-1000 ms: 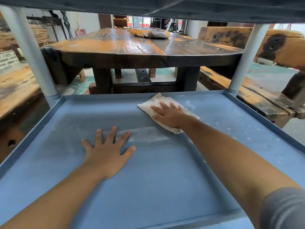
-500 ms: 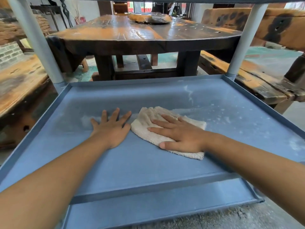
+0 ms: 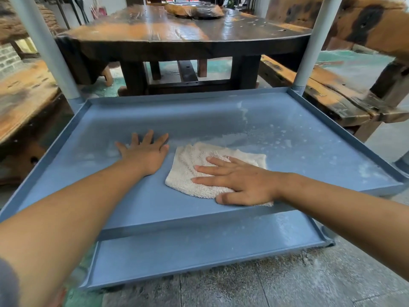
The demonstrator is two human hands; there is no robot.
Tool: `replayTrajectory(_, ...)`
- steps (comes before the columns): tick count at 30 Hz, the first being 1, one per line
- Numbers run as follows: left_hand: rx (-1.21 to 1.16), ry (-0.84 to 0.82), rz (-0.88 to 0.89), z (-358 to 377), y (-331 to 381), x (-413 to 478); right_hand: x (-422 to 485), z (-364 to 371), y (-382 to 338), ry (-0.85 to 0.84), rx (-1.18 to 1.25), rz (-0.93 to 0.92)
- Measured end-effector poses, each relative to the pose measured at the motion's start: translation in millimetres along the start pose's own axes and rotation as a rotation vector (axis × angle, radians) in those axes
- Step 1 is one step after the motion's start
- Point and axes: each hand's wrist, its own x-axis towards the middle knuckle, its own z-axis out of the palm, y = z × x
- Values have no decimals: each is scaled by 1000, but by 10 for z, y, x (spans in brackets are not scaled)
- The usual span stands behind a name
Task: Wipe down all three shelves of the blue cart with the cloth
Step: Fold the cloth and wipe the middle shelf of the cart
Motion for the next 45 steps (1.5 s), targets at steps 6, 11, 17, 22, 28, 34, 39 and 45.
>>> replayTrajectory(6, -359, 283, 31, 78, 520, -73, 32, 45, 62, 20, 45, 15)
replayTrajectory(11, -641, 349, 135, 78, 447, -132, 118, 21, 238, 58, 69, -21)
replayTrajectory(17, -261, 219, 234, 206, 520, -88, 386, -71, 647, 138, 94, 23)
replayTrajectory(22, -124, 150, 248, 277, 494, -91, 703, -183, 1210, 211, 82, 179)
replayTrajectory(28, -94, 115, 234, 277, 480, -117, 1071, -315, 1904, 258, 29, 437)
replayTrajectory(34, -86, 131, 236, 277, 481, -138, 1278, -448, 2387, 257, 62, 637)
replayTrajectory(39, -92, 103, 236, 277, 469, -148, 1399, -512, 2488, 300, 87, 735)
replayTrajectory(45, -88, 79, 220, 249, 493, -130, 1357, -478, 2450, 263, 73, 750)
